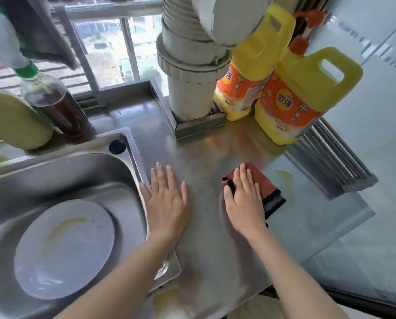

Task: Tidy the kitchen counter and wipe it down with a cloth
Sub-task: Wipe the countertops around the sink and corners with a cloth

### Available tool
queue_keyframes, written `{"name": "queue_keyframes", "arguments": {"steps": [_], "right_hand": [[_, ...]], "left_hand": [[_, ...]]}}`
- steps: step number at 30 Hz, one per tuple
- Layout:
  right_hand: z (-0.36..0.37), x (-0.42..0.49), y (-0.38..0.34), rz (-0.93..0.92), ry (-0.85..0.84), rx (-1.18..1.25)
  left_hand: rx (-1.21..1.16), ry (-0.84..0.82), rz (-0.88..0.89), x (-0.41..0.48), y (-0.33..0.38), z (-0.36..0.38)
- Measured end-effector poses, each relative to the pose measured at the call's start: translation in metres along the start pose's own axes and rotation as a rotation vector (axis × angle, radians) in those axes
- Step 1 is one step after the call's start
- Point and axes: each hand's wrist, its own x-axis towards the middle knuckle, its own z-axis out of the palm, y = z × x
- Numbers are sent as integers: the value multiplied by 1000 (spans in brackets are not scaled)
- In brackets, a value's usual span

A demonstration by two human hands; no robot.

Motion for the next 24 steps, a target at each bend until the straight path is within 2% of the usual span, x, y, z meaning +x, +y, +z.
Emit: {"name": "queue_keyframes", "arguments": {"steps": [1,4,6,8,11,12,13,16,17,19,22,24], "right_hand": [[4,-2,-7,-76,-28,29],[11,-19,-14,-462,-165,5],[-1,2,-3,-544,-193,-55],[-14,42,7,-408,-167,-118],[-19,80,1,-36,-19,-143],[-14,80,-10,-19,-10,-125],[-6,74,-22,-94,-33,-110],[6,50,-39,-528,-172,-150],[0,55,-33,-587,-190,-179],[-11,83,-12,-511,-188,-240],[-25,116,7,-155,-74,-276],[-18,113,-8,-57,-28,-239]], "left_hand": [[21,9,-1,0,-1,4],[61,45,10,1,-4,8],[85,49,8,3,-4,10],[95,42,4,3,-3,10],[110,46,-7,3,0,7],[110,46,-12,3,0,7],[107,44,-19,4,1,6],[119,33,-21,5,1,4],[122,35,-24,4,1,4],[118,37,-36,4,2,4],[111,49,-37,5,2,5],[106,47,-43,7,1,6]]}}
